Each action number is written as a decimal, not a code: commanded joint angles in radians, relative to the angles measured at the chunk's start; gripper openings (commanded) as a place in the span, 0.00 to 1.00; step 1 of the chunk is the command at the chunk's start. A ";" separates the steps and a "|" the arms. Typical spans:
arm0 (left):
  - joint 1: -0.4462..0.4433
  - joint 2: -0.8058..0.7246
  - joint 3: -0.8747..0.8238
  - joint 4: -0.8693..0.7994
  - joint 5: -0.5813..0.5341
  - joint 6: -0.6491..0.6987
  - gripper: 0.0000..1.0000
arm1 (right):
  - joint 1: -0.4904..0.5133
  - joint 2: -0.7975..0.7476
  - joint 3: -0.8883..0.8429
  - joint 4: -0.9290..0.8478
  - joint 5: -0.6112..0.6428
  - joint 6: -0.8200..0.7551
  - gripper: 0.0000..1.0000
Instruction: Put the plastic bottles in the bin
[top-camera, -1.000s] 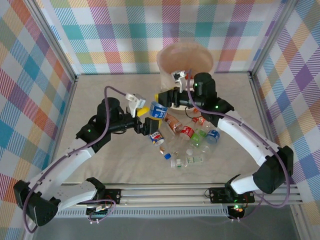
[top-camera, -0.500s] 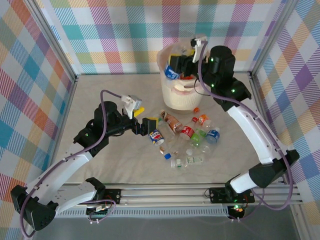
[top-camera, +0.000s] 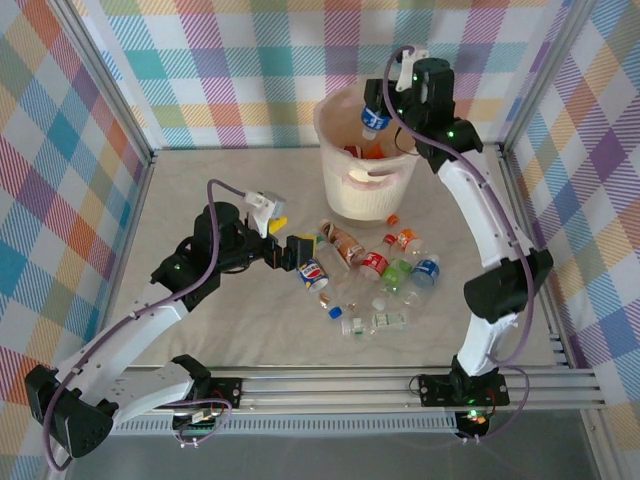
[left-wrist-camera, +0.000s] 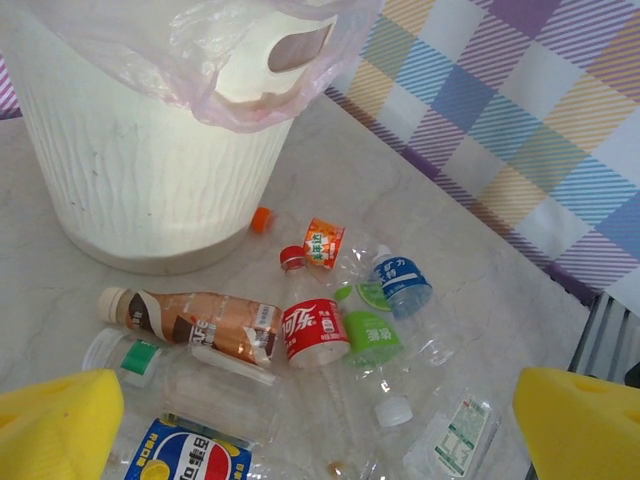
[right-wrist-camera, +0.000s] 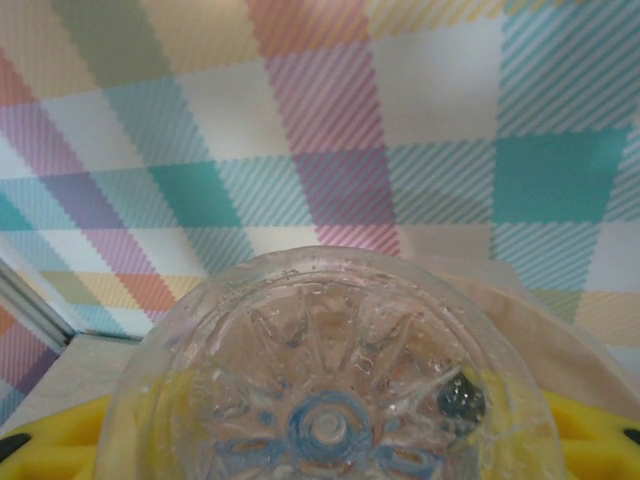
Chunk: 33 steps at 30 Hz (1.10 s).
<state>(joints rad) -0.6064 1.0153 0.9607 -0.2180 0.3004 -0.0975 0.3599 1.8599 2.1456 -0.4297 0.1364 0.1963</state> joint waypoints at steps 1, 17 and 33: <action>-0.007 0.007 0.002 -0.018 -0.029 -0.011 1.00 | -0.024 0.082 0.116 -0.111 -0.027 0.059 0.48; -0.007 0.118 0.069 -0.143 -0.151 -0.058 1.00 | -0.105 0.320 0.294 -0.284 -0.193 0.214 0.66; -0.007 0.208 0.065 -0.151 -0.307 -0.236 1.00 | -0.110 0.260 0.368 -0.388 -0.115 0.102 0.95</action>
<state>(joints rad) -0.6064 1.2171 1.0302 -0.3649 0.0673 -0.2447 0.2546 2.1841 2.4893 -0.7746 0.0032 0.3416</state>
